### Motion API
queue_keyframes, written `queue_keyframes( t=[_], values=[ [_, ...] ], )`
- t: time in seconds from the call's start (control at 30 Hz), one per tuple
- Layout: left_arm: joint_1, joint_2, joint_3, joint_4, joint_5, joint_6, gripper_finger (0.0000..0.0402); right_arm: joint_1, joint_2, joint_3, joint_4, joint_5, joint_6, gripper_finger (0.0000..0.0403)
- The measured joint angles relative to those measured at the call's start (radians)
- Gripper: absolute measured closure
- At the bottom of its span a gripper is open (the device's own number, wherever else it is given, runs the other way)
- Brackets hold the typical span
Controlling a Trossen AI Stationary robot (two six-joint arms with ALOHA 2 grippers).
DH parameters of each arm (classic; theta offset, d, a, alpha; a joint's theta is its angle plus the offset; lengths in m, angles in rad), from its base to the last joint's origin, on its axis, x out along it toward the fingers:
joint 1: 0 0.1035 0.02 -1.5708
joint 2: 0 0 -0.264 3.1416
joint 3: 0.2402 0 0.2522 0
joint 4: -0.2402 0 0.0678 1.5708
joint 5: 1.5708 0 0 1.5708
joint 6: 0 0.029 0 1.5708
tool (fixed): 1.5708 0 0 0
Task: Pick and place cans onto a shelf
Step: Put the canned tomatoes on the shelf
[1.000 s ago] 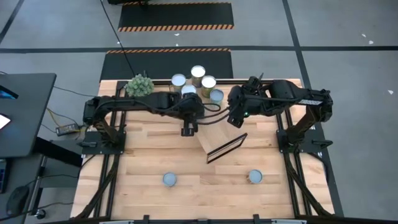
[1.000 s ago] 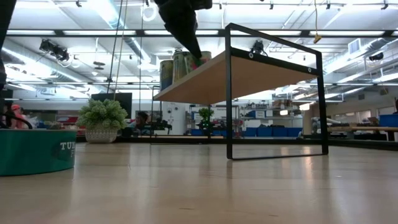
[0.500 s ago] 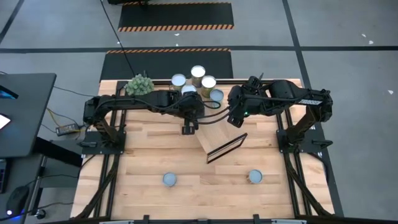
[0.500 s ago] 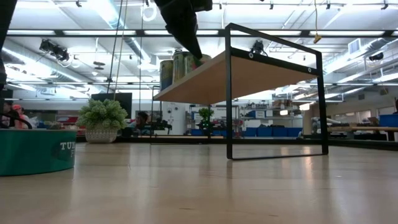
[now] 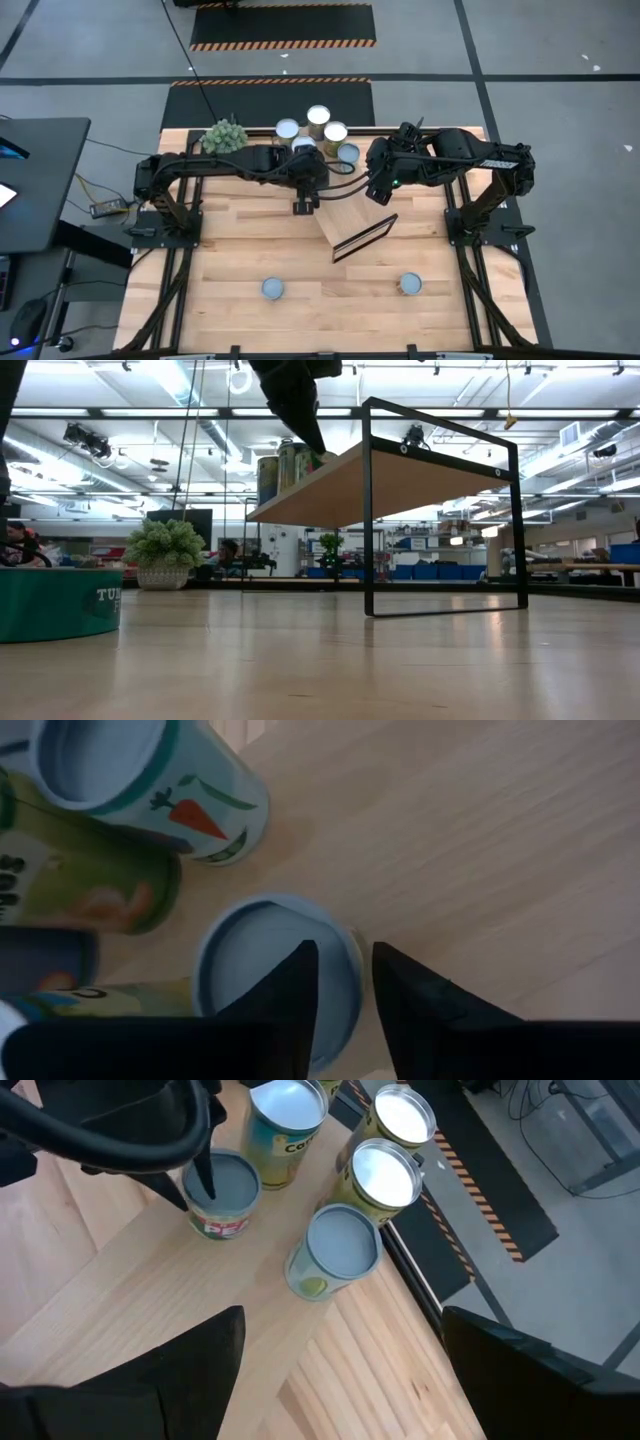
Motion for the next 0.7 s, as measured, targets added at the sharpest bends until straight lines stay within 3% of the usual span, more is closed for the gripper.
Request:
queue_keyframes(
  t=[0.43, 0.7],
  values=[
    [-0.036, -0.001, 0.0, 0.048, -0.078, 0.057, 0.0314, 0.0, 0.0, 0.0, 0.0, -0.006, 0.003, 0.0057],
    [-0.099, -0.05, -0.001, -0.004, -0.015, 0.027, 0.0327, 0.0, -0.006, 0.0, 0.0, -0.026, 0.003, 0.0057]
  ],
)
